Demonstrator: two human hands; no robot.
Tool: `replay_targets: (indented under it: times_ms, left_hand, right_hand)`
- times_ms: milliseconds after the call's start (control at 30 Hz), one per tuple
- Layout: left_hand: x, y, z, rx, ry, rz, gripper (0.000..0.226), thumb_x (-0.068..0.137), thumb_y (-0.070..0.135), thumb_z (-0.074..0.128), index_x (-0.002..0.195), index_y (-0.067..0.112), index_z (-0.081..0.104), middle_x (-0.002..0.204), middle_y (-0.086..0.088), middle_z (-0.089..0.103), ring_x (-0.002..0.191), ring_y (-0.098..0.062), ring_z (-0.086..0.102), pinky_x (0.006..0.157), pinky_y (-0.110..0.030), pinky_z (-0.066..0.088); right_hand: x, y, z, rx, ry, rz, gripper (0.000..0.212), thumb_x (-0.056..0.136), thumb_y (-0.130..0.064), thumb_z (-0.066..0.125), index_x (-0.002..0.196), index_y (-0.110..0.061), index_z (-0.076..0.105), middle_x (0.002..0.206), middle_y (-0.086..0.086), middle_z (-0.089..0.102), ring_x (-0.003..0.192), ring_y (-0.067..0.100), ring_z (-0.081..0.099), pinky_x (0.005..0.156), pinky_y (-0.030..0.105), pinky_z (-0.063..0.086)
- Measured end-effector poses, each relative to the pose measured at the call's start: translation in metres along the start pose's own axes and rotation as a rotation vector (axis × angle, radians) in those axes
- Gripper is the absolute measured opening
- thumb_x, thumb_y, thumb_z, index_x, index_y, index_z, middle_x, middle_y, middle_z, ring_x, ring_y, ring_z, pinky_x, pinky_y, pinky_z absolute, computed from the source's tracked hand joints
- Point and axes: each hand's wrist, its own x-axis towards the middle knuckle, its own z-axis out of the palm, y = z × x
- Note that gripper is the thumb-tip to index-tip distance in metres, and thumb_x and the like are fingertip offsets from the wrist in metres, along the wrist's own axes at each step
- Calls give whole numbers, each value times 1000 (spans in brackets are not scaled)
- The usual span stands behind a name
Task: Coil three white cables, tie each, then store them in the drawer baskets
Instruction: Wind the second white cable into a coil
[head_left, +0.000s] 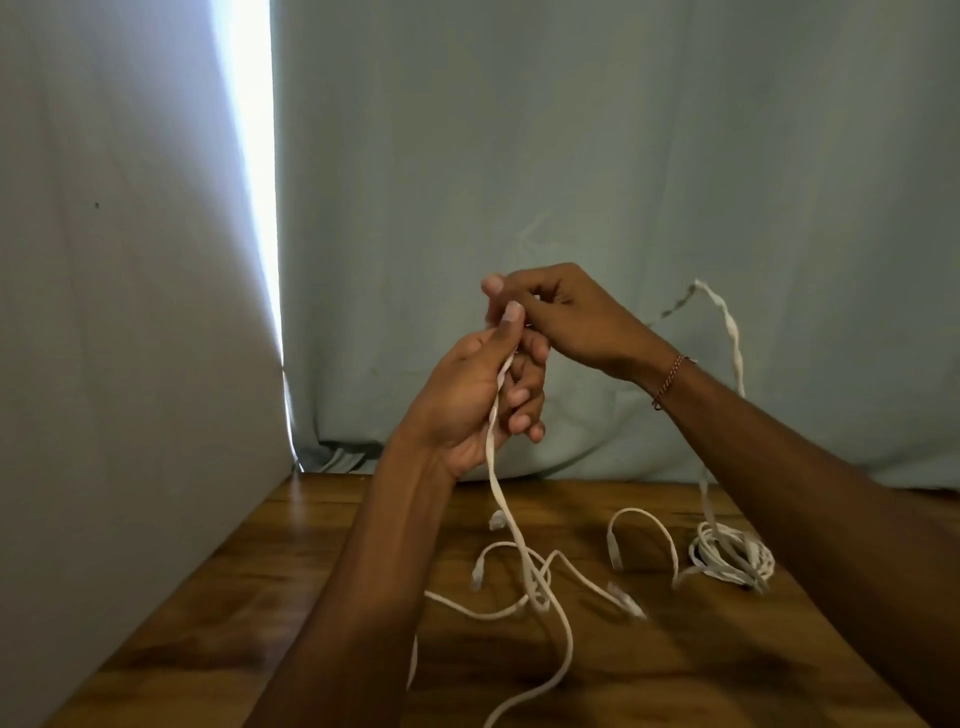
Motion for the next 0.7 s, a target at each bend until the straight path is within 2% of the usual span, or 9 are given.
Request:
replay_targets:
  times_ms: [100,200,267,333,433,500,567,633,700]
  left_hand:
    - [0,-1,2,-57,-12,-11,41,101,48,43,89,10,55,48,1,44,32,-8,44,37,-22,46]
    - [1,0,-1,-87,-30,-4,36,97,44,47,85,11,55,47,2,43,32,-7,43,37,-21,45]
    - [1,2,-3,-85,-41,2,36,103,38,44,82,11,55,47,2,42,32,-7,42,37,-22,45]
    - [1,3,-6,-103,-43,7,38,107,34,38,81,12,54,46,3,40,32,-7,40,36,-20,43]
    - [2,4,-8,-121,-41,7,39,108,34,37,82,11,54,46,3,38,31,-5,37,34,-18,38]
    - [2,3,-9,-114,-28,4,39,109,36,37,84,11,54,47,3,38,31,-5,37,35,-18,37]
    - [2,2,-9,-96,-1,5,40,108,38,37,85,10,55,47,1,38,32,-5,37,35,-19,38]
    - [2,2,-9,-89,7,10,41,106,41,40,85,10,55,47,1,38,32,-7,39,36,-19,39]
    - [2,2,-9,-71,-2,9,41,103,44,43,84,10,56,45,1,40,33,-8,40,37,-21,40]
  right_hand:
    - [6,5,-4,-24,159,30,48,97,-41,64,67,-3,59,54,0,53,52,11,48,56,22,42]
    - [26,16,-13,-2,596,94,53,94,-51,64,54,-23,45,49,-13,41,49,6,37,55,27,35]
    - [34,20,-25,27,777,160,51,96,-54,59,58,-23,44,55,-7,46,53,12,43,56,29,37]
    - [30,23,-27,-113,672,146,44,100,-53,53,75,-17,60,85,4,65,65,17,60,55,25,45]
    - [11,17,-10,-216,297,-22,39,105,-45,45,111,-18,72,136,-10,56,82,12,71,53,19,53]
    - [1,13,0,-129,117,-67,40,106,-43,45,112,-16,73,120,-9,67,77,15,72,52,31,58]
    - [0,13,5,-80,42,-66,43,105,-40,50,92,-4,71,81,-1,72,66,19,70,52,38,57]
    - [2,12,8,-42,81,-26,50,103,-40,54,77,2,61,61,0,62,55,18,63,50,34,52]
    - [12,13,6,65,280,83,49,102,-46,53,73,-6,56,57,0,55,49,12,57,47,27,46]
